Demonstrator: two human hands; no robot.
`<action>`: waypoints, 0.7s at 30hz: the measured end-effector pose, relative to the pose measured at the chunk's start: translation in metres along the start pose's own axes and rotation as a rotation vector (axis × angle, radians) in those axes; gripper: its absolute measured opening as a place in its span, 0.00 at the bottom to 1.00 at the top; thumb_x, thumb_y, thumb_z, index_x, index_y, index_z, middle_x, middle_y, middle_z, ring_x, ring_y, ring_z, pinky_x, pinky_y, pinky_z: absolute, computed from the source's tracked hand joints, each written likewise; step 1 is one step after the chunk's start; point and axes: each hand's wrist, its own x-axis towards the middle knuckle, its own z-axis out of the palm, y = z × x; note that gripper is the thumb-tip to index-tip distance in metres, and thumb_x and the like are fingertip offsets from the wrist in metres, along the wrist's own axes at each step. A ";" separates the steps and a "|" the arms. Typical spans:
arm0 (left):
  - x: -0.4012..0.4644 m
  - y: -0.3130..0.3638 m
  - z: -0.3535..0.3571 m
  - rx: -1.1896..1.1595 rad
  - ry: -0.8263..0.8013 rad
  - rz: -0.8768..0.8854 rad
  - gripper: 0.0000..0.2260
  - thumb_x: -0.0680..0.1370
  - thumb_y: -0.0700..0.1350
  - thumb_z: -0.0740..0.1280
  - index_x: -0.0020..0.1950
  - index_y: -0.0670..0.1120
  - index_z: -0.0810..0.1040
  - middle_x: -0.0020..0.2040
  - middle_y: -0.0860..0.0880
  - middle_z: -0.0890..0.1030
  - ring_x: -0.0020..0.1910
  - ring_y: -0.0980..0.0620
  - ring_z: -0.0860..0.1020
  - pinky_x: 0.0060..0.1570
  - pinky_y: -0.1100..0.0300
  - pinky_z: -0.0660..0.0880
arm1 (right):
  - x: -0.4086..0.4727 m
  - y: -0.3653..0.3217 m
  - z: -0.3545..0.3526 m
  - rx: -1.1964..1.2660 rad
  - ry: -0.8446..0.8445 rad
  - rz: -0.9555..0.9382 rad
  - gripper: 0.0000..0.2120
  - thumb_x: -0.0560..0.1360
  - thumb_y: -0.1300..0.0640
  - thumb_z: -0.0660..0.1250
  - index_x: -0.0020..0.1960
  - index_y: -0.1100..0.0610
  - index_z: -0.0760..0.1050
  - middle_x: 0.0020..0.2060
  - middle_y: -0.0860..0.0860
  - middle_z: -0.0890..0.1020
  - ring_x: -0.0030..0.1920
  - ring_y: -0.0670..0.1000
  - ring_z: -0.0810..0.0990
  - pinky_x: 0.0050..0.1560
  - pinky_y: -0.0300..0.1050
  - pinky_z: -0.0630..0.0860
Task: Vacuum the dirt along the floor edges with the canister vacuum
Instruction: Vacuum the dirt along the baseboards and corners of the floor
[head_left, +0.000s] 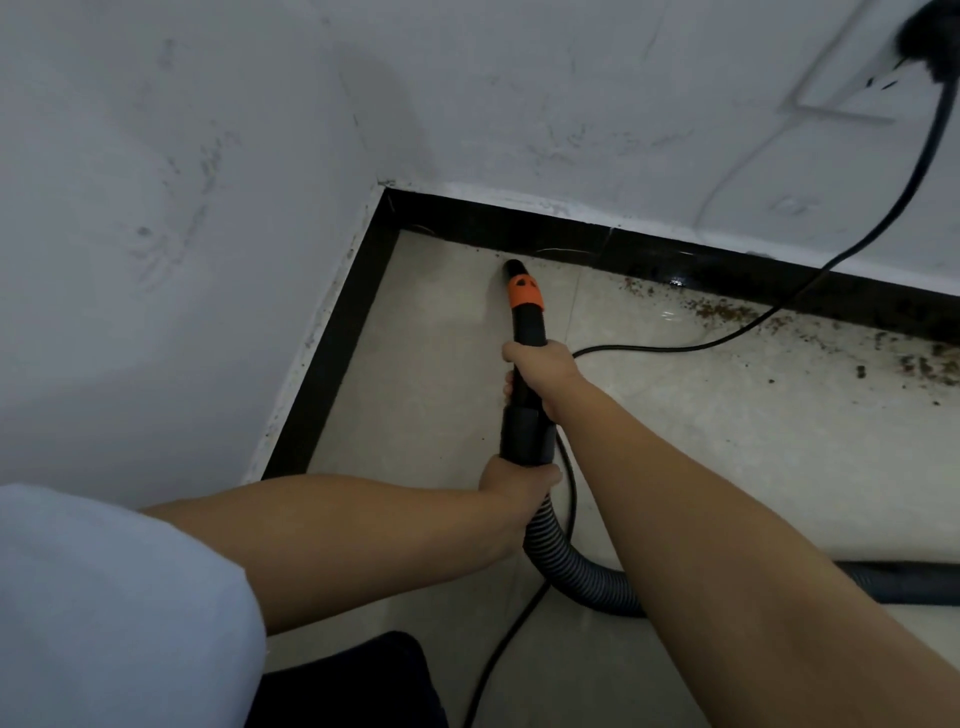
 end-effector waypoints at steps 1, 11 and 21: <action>0.003 -0.003 0.003 0.016 -0.028 0.007 0.15 0.74 0.38 0.67 0.60 0.38 0.74 0.44 0.45 0.76 0.46 0.48 0.74 0.45 0.60 0.72 | -0.001 0.002 -0.006 0.021 0.023 0.003 0.06 0.74 0.63 0.65 0.48 0.61 0.68 0.30 0.56 0.73 0.26 0.53 0.72 0.29 0.44 0.73; -0.002 -0.002 0.050 0.148 -0.224 -0.009 0.19 0.73 0.37 0.68 0.64 0.39 0.73 0.55 0.42 0.78 0.51 0.46 0.75 0.49 0.58 0.74 | -0.012 0.007 -0.075 0.139 0.215 0.023 0.06 0.75 0.64 0.65 0.43 0.60 0.68 0.29 0.56 0.73 0.27 0.53 0.72 0.30 0.45 0.74; 0.000 -0.001 0.056 0.006 -0.164 -0.022 0.17 0.74 0.37 0.67 0.62 0.37 0.74 0.39 0.48 0.74 0.44 0.48 0.74 0.41 0.60 0.71 | -0.001 -0.004 -0.065 0.037 0.106 0.024 0.06 0.74 0.64 0.65 0.45 0.61 0.67 0.27 0.56 0.72 0.24 0.53 0.71 0.26 0.43 0.74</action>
